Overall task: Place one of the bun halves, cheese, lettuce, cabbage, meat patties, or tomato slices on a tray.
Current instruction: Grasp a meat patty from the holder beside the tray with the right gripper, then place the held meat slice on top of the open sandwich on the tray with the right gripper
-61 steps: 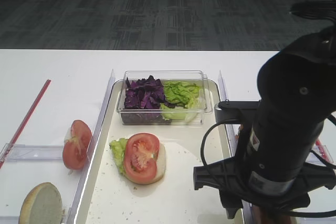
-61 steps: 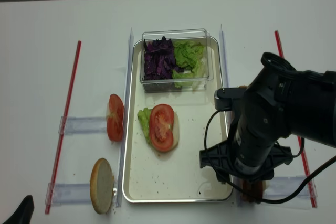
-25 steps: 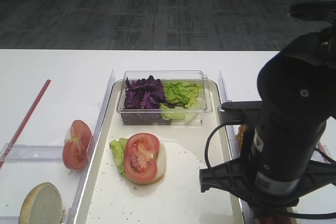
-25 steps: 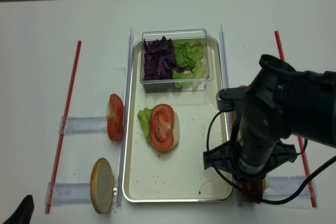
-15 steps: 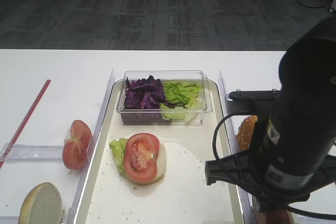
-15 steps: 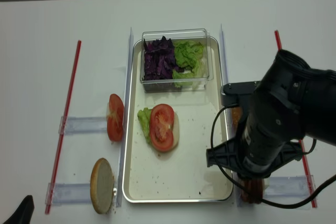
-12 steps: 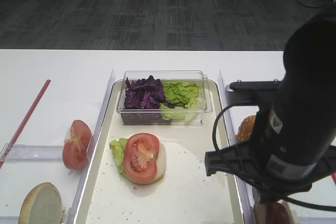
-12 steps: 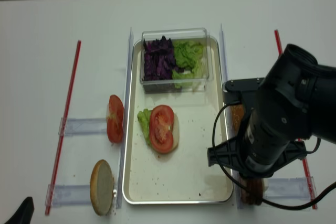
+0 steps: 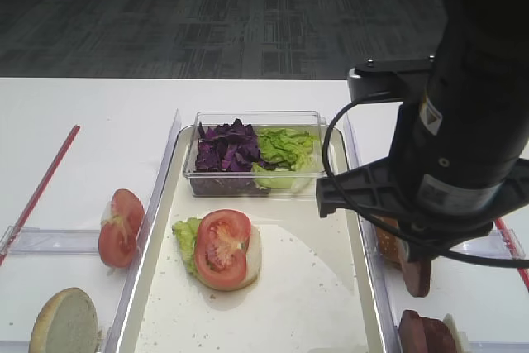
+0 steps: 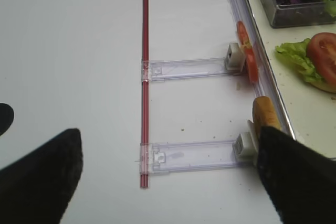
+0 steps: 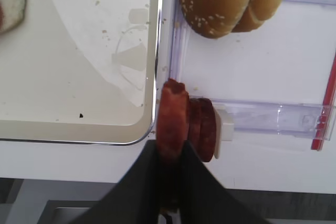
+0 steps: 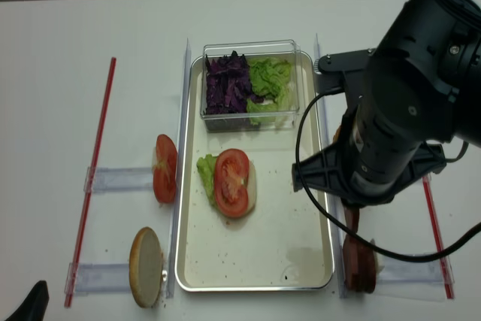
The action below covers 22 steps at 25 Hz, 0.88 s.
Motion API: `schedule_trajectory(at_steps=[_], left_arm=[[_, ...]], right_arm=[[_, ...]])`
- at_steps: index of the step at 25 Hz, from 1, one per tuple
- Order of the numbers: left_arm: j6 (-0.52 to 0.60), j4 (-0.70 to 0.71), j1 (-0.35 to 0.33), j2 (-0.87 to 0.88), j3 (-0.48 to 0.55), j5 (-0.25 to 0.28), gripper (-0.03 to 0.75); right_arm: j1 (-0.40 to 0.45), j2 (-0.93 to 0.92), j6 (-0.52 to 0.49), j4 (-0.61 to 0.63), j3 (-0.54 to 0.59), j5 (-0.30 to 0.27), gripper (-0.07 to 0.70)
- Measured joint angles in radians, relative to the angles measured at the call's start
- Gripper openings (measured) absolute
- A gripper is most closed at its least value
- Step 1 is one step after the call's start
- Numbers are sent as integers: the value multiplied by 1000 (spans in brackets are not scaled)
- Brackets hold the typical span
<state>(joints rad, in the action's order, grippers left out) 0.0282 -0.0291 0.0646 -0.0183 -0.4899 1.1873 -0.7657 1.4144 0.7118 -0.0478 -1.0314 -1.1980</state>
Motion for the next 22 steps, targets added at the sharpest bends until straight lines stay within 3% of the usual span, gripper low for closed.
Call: schedule_trajectory(at_steps=[8, 15, 22], left_arm=[[0, 0, 0, 0, 0, 0, 618], [0, 0, 0, 0, 0, 0, 618], [0, 0, 0, 0, 0, 0, 618]], right_arm=[[73, 0, -64, 3, 0, -10, 105], [223, 0, -187, 35, 0, -11, 105], [362, 0, -315, 95, 0, 21, 104]])
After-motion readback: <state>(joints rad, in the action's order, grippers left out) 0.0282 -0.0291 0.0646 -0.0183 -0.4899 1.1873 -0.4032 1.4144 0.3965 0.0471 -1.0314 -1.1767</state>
